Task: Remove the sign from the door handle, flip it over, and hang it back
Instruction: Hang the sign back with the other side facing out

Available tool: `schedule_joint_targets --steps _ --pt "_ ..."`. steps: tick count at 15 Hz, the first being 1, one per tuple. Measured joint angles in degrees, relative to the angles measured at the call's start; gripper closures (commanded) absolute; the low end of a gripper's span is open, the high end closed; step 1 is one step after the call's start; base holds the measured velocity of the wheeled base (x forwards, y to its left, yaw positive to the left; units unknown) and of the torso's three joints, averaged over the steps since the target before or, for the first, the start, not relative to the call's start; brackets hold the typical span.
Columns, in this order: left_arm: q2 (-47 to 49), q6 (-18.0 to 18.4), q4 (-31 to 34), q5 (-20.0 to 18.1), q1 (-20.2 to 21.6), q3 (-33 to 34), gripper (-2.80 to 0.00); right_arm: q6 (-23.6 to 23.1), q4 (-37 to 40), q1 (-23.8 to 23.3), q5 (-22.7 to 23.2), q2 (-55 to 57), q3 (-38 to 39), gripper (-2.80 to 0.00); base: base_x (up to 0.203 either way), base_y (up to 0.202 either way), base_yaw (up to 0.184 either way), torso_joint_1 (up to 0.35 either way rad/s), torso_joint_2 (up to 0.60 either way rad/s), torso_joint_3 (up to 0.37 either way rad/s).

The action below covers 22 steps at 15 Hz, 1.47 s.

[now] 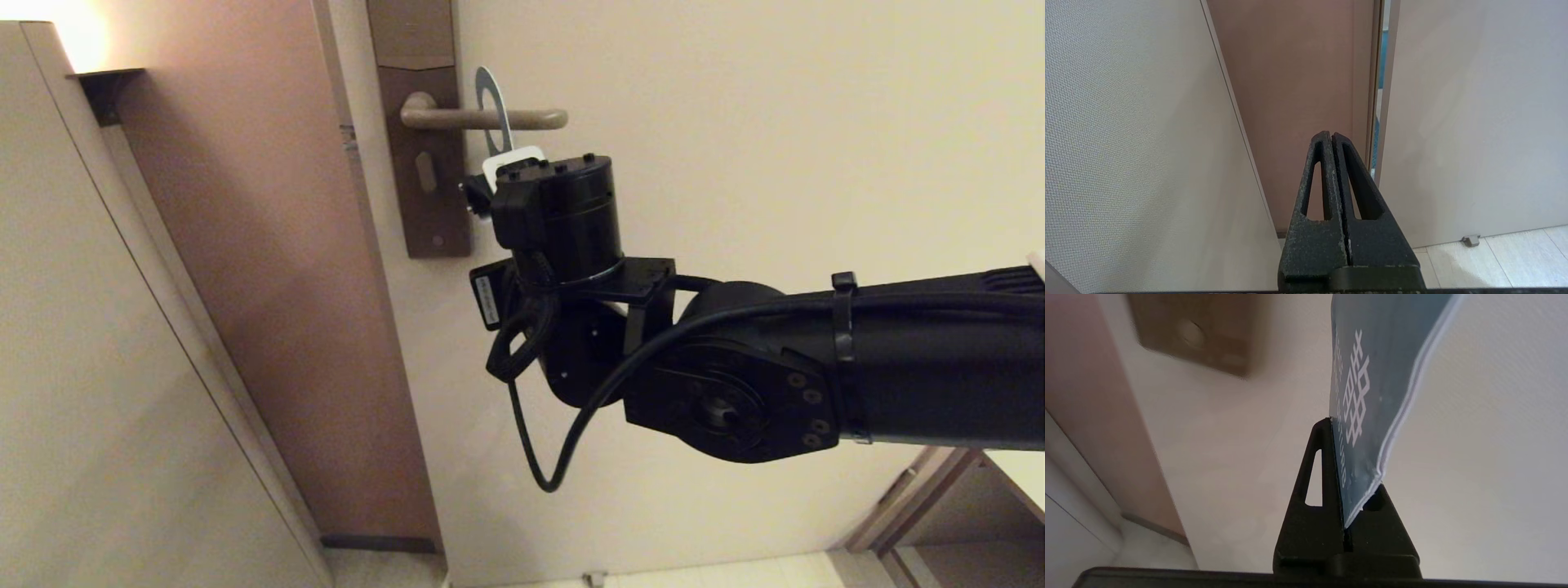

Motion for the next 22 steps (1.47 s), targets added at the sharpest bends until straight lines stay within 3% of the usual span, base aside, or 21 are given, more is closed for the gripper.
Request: schedule_joint_targets --steps 5,22 --pt "0.0 0.0 0.0 0.0 0.0 0.0 0.0 0.0 0.3 1.7 -1.1 3.6 -6.0 0.0 0.0 0.0 0.0 0.0 0.0 0.0" --pt "0.0 0.0 0.0 0.0 0.0 0.0 0.0 0.0 0.1 3.4 -0.9 5.7 -6.3 0.0 0.0 0.0 0.0 0.0 0.0 0.0"
